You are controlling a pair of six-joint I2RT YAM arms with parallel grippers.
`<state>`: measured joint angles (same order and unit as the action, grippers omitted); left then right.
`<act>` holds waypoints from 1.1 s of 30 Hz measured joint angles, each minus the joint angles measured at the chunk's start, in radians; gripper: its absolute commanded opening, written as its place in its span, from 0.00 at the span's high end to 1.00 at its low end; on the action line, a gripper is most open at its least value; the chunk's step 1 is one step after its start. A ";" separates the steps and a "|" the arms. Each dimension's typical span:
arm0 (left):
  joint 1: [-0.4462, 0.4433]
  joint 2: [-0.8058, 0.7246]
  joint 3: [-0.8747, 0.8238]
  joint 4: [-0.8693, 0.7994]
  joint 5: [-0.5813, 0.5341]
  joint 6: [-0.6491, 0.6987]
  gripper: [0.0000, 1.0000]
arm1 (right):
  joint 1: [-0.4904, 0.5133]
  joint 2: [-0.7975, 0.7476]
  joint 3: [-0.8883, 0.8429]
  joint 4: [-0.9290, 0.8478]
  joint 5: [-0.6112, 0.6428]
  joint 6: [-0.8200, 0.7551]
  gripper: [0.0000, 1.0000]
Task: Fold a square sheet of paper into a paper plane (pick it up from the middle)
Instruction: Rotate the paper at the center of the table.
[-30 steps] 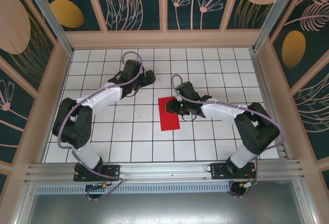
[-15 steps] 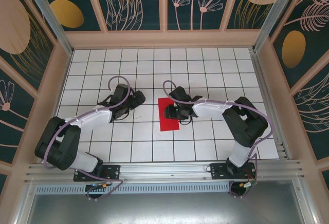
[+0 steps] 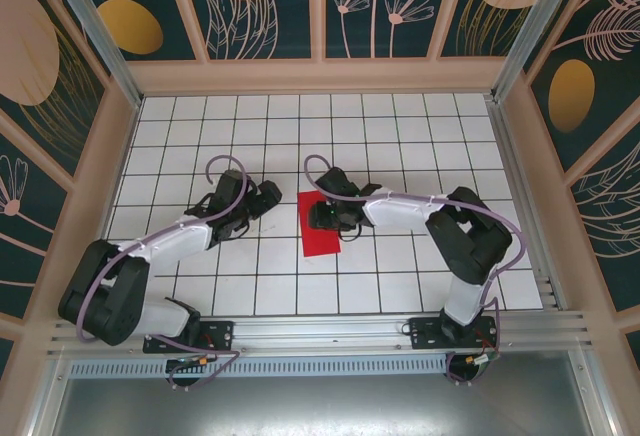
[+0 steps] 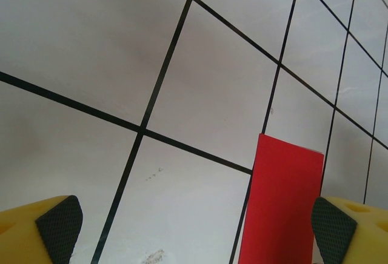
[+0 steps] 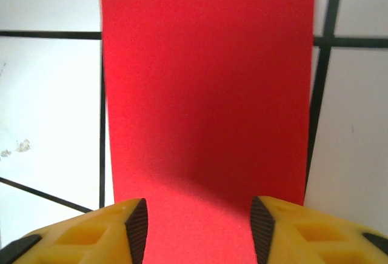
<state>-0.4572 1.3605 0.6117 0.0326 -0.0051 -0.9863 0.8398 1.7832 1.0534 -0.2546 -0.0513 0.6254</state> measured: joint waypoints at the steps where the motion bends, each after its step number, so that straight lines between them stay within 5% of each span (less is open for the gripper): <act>1: 0.000 -0.009 -0.005 0.001 0.000 -0.004 0.02 | 0.013 -0.003 0.006 -0.014 0.015 -0.019 0.40; 8: 0.000 -0.056 -0.047 0.003 0.000 -0.042 0.02 | 0.055 0.008 0.061 -0.087 0.065 -0.103 0.30; 20: 0.000 -0.080 -0.064 0.018 0.023 -0.081 0.02 | -0.056 0.262 0.344 -0.113 0.104 -0.183 0.19; 33: 0.000 -0.036 -0.064 0.020 0.034 -0.081 0.01 | -0.027 0.296 0.404 -0.171 0.142 -0.230 0.09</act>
<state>-0.4572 1.3243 0.5480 0.0528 0.0288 -1.0676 0.8124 2.0792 1.4578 -0.4255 0.0902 0.3958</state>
